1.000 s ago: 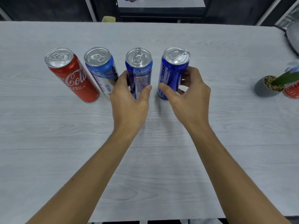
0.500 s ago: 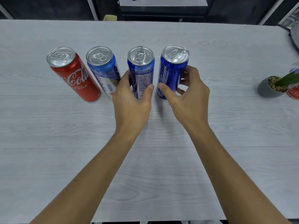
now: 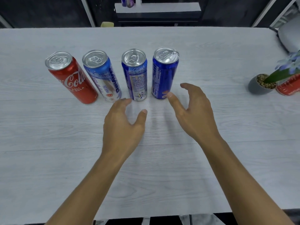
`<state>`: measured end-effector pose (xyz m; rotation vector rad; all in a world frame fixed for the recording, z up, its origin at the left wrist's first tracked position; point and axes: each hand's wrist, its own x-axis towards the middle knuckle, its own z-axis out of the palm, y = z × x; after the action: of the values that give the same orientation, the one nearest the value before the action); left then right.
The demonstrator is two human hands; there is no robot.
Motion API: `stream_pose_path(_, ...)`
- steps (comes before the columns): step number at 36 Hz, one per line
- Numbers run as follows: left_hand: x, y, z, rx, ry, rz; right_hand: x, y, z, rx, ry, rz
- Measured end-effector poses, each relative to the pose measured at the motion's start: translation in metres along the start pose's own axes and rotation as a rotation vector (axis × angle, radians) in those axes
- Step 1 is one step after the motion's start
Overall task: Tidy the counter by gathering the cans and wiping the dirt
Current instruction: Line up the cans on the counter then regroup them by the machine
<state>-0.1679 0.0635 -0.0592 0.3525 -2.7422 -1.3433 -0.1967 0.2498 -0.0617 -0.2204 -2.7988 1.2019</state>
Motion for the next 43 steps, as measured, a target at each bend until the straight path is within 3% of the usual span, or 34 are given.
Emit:
stream_pose_path(8,-0.022,0.007,0.000,0.168,-0.161,0.184,-0.034,0.015,-0.032,-0.147,-0.151,-0.123)
stream_pose_path(18,-0.041,0.034,0.030,0.230,-0.366,0.428,-0.080,0.045,-0.083,-0.215,-0.145,-0.155)
stream_pose_path(33,-0.083,0.094,0.125,0.219,-0.534,0.594,-0.127,0.134,-0.166,-0.258,-0.056,0.013)
stream_pose_path(43,-0.107,0.144,0.202,0.113,-0.631,0.562,-0.128,0.196,-0.219,-0.150,0.084,0.162)
